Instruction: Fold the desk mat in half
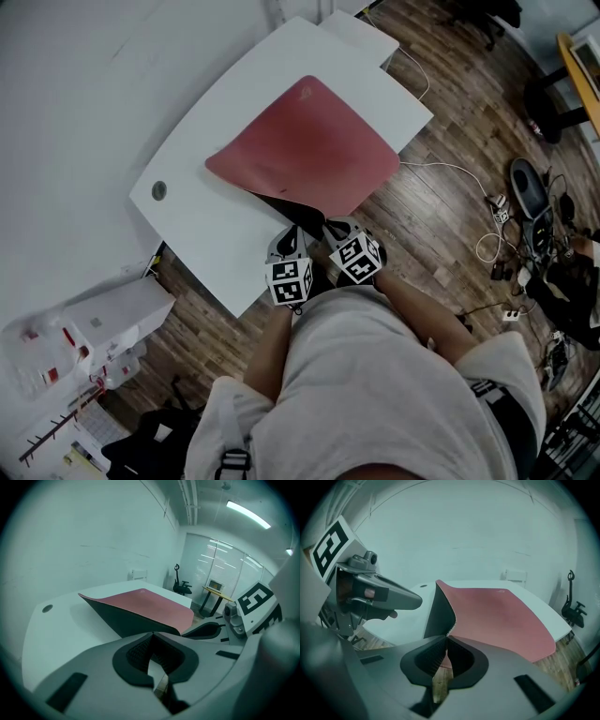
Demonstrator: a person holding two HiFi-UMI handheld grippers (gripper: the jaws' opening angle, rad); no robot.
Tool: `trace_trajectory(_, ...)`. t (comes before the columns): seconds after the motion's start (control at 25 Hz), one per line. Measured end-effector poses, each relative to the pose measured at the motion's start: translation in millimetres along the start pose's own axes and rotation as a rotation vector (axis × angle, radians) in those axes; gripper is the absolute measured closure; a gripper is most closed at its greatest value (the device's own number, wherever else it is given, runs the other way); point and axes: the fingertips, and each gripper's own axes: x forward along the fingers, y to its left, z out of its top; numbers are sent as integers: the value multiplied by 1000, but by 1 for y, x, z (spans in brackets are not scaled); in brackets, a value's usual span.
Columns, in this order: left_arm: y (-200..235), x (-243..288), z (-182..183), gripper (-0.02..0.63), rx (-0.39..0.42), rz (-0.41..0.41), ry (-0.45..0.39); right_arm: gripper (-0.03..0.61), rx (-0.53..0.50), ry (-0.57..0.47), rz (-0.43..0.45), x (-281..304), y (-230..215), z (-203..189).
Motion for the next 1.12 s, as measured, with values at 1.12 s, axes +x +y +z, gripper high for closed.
trace_trajectory(1.12, -31, 23, 2, 601, 49, 6, 54, 531, 48, 51, 27, 2, -33, -35)
